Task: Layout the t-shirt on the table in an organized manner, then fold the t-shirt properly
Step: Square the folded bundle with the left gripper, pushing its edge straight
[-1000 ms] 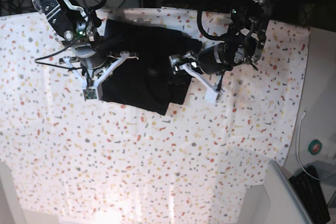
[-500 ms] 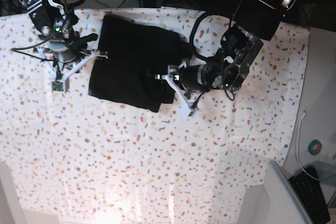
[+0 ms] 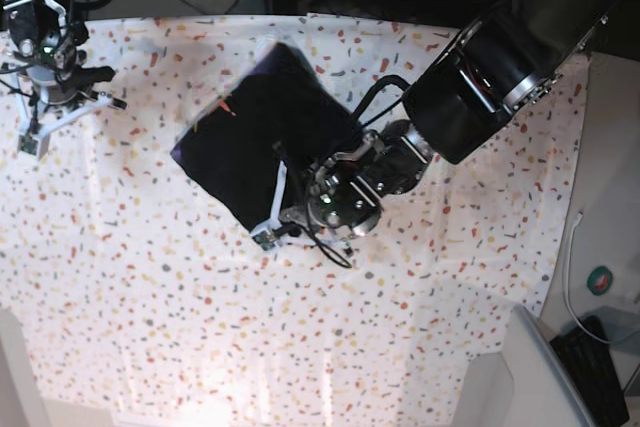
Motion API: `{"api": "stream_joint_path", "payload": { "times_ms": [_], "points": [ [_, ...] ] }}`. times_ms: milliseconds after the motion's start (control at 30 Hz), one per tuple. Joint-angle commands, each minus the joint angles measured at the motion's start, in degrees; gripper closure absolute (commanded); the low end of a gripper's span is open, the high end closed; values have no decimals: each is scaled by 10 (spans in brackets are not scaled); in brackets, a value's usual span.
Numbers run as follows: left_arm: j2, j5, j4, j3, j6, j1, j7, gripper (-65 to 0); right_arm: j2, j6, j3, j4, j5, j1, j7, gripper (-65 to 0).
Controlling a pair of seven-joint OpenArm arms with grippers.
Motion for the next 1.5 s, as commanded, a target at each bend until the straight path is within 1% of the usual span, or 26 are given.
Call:
{"api": "stream_joint_path", "payload": {
  "times_ms": [0, 67, 133, 200, 367, 433, 500, 567, 833, 867, 933, 967, 1033, 1100, 1133, 1167, 1233, 1267, 1333, 1400, 1433, 1467],
  "points": [
    [1, 35, -2, 8, 10, -8, -1, 0, 5, -2, 11, 9, -4, -1, 11, 0],
    [19, 77, -2, 22, 10, -9, -48, 0, 4, -2, 22, 6, -3, -7, 11, 0],
    [32, 112, -2, 25, 9, -5, -83, 0, -1, -2, 31, 6, -3, -13, 11, 0],
    [51, 132, -4, 25, 9, -5, -101, 0, -8, -2, 55, 6, -4, -21, 11, 0],
    [67, 141, -2, 26, 9, -5, -149, 0, -16, -2, 89, 5, -4, -34, 11, 0],
    [70, 141, -2, 41, 9, -7, -165, 0, -16, -2, 95, 5, -4, -34, 11, 0],
    [81, 140, -6, 65, 9, -10, -166, 0, -16, -2, 98, -3, -4, -34, 11, 0],
    [82, 135, -6, 77, 9, -10, -165, 0, -16, -2, 99, -14, -4, -34, 11, 0],
    [84, 135, -2, 76, 9, -9, -165, 0, -16, -2, 98, -19, -4, -34, 11, 0],
    [84, 135, -2, 76, 9, -10, -162, 0, -17, -2, 97, -18, -3, -35, 11, 0],
    [84, 134, 4, 75, 9, -12, -138, 0, -25, -2, 97, -17, -3, -43, 11, 0],
    [81, 134, 15, 75, 9, -12, -132, -61, -31, -2, 97, -16, -4, -45, 11, 0],
    [78, 134, 42, 75, 9, -9, -133, -212, -39, -2, 97, -16, -4, -47, 11, 0],
    [71, 134, 65, 75, 9, -6, -129, -336, -40, -2, 96, -16, -5, -48, 11, 0],
    [71, 134, 77, 75, 9, -6, -128, -383, -40, -2, 95, -15, -5, -51, 11, 0],
    [71, 134, 86, 75, 9, -6, -128, -418, -40, -2, 95, -12, -5, -54, 11, 0],
    [62, 134, 110, 69, 9, -6, -128, -456, -40, -2, 97, 1, -5, -56, 11, 0],
    [55, 134, 128, 53, 9, -5, -128, -456, -42, -3, 97, 12, -5, -66, 10, 0],
    [45, 134, 179, 4, 9, 13, -122, -431, -44, -6, 99, 53, -5, -87, 8, 0],
    [27, 134, 260, -68, 9, 42, -80, -388, -45, -6, 109, 93, -4, -121, 7, 0],
    [20, 134, 313, -103, 9, 63, -52, -346, -52, -6, 116, 106, -3, -139, 7, 0],
    [7, 134, 369, -136, 9, 89, -27, -281, -63, -6, 124, 114, -3, -155, 6, 0]
  ]
}}
